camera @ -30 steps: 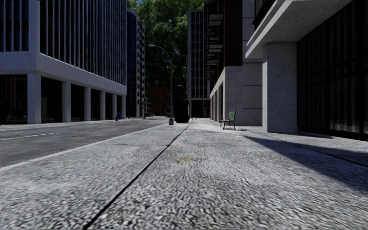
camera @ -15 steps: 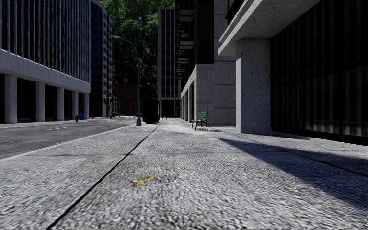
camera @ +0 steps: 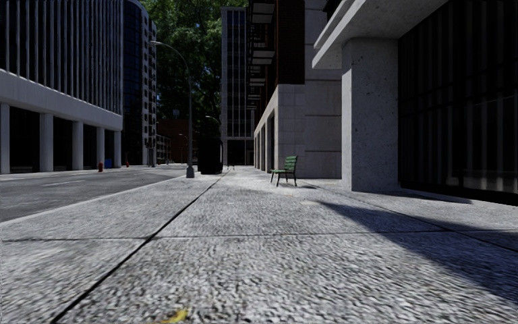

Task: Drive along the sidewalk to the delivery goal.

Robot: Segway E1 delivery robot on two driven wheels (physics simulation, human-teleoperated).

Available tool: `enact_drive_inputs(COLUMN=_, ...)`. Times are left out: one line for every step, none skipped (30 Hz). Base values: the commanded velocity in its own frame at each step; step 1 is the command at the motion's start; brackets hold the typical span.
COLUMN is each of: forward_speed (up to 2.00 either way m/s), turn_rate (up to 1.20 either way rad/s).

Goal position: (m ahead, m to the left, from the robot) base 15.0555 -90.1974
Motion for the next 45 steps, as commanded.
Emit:
enact_drive_inputs(forward_speed=2.0, turn_rate=0.0)
enact_drive_inputs(forward_speed=2.0, turn_rate=0.0)
enact_drive_inputs(forward_speed=2.0, turn_rate=0.0)
enact_drive_inputs(forward_speed=2.0, turn_rate=0.0)
enact_drive_inputs(forward_speed=2.0, turn_rate=0.0)
enact_drive_inputs(forward_speed=2.0, turn_rate=0.0)
enact_drive_inputs(forward_speed=2.0, turn_rate=0.0)
enact_drive_inputs(forward_speed=2.0, turn_rate=0.0)
enact_drive_inputs(forward_speed=2.0, turn_rate=0.0)
enact_drive_inputs(forward_speed=2.0, turn_rate=0.0)
enact_drive_inputs(forward_speed=2.0, turn_rate=0.0)
enact_drive_inputs(forward_speed=2.0, turn_rate=0.0)
enact_drive_inputs(forward_speed=2.0, turn_rate=0.0)
enact_drive_inputs(forward_speed=2.0, turn_rate=0.0)
enact_drive_inputs(forward_speed=2.0, turn_rate=0.0)
enact_drive_inputs(forward_speed=2.0, turn_rate=0.0)
enact_drive_inputs(forward_speed=2.0, turn_rate=0.0)
enact_drive_inputs(forward_speed=2.0, turn_rate=0.0)
enact_drive_inputs(forward_speed=2.0, turn_rate=0.06)
enact_drive_inputs(forward_speed=2.0, turn_rate=0.17)
enact_drive_inputs(forward_speed=2.0, turn_rate=0.22)
enact_drive_inputs(forward_speed=2.0, turn_rate=0.22)
enact_drive_inputs(forward_speed=2.0, turn_rate=0.23)
enact_drive_inputs(forward_speed=2.0, turn_rate=0.23)
enact_drive_inputs(forward_speed=2.0, turn_rate=0.23)
enact_drive_inputs(forward_speed=2.0, turn_rate=0.23)
enact_drive_inputs(forward_speed=2.0, turn_rate=0.23)
enact_drive_inputs(forward_speed=2.0, turn_rate=0.24)
enact_drive_inputs(forward_speed=2.0, turn_rate=0.26)
enact_drive_inputs(forward_speed=2.0, turn_rate=0.26)
enact_drive_inputs(forward_speed=2.0, turn_rate=0.26)
enact_drive_inputs(forward_speed=2.0, turn_rate=0.0)
enact_drive_inputs(forward_speed=2.0, turn_rate=0.0)
enact_drive_inputs(forward_speed=2.0, turn_rate=0.0)
enact_drive_inputs(forward_speed=2.0, turn_rate=0.0)
enact_drive_inputs(forward_speed=2.0, turn_rate=0.0)
enact_drive_inputs(forward_speed=2.0, turn_rate=0.0)
enact_drive_inputs(forward_speed=2.0, turn_rate=0.0)
enact_drive_inputs(forward_speed=2.0, turn_rate=0.0)
enact_drive_inputs(forward_speed=2.0, turn_rate=0.0)
enact_drive_inputs(forward_speed=2.0, turn_rate=0.0)
enact_drive_inputs(forward_speed=2.0, turn_rate=0.0)
enact_drive_inputs(forward_speed=2.0, turn_rate=0.0)
enact_drive_inputs(forward_speed=2.0, turn_rate=0.0)
enact_drive_inputs(forward_speed=2.0, turn_rate=0.0)
